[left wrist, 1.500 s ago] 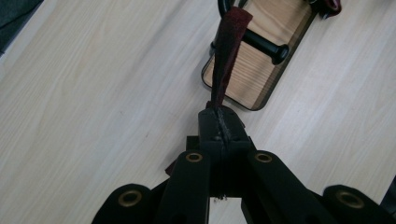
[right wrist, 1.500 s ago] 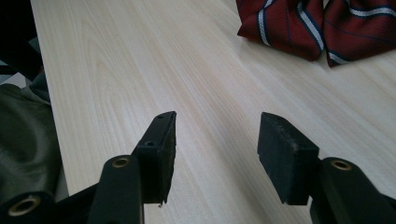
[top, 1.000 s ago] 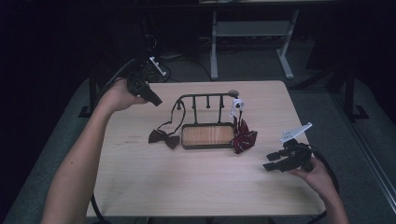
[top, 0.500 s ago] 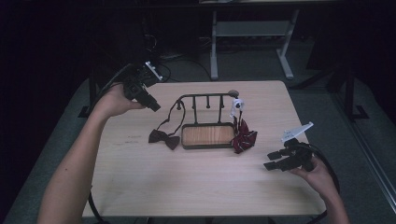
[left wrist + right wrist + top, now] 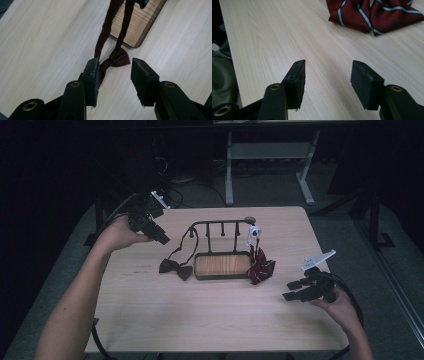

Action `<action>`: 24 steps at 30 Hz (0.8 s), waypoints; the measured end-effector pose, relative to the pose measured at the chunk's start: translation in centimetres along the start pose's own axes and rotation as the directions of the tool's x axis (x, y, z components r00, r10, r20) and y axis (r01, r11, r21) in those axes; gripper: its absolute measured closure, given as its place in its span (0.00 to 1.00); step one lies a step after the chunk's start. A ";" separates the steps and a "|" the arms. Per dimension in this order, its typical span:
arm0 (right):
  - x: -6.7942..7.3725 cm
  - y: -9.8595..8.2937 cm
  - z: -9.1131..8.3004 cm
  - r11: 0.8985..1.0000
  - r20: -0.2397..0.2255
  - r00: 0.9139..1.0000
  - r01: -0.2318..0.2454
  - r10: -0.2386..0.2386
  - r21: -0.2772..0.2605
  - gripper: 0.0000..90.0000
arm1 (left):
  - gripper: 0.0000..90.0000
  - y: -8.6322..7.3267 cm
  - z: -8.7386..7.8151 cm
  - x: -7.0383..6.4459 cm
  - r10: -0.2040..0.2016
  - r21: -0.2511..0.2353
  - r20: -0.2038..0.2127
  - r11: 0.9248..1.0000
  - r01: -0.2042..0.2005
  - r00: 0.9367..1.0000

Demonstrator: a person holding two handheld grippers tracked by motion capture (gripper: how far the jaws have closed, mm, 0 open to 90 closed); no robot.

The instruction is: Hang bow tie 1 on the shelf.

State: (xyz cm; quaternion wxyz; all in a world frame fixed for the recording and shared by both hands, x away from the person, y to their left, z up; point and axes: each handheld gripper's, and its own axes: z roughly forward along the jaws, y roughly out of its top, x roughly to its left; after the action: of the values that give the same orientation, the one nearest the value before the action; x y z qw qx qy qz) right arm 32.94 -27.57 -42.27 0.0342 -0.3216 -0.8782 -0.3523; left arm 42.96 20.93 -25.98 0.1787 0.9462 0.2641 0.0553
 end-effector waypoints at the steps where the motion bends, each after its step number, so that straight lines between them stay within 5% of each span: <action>1: -0.2 -0.1 -0.2 1.000 0.005 1.000 -0.006 0.006 -0.008 0.49 | 0.64 -0.3 0.2 -0.1 -0.007 -0.002 0.001 1.000 0.007 1.000; 24: -0.3 -0.2 -0.3 1.000 0.038 0.999 -0.029 0.029 0.000 0.44 | 0.55 -2.9 1.0 -0.9 -0.030 -0.024 0.018 0.999 0.030 0.999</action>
State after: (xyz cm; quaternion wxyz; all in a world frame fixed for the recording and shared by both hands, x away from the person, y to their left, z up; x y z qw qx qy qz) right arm 33.04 -28.03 -42.30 0.0226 -0.3410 -0.8740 -0.3454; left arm 40.98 22.42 -27.97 0.1935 0.9403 0.2760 0.0476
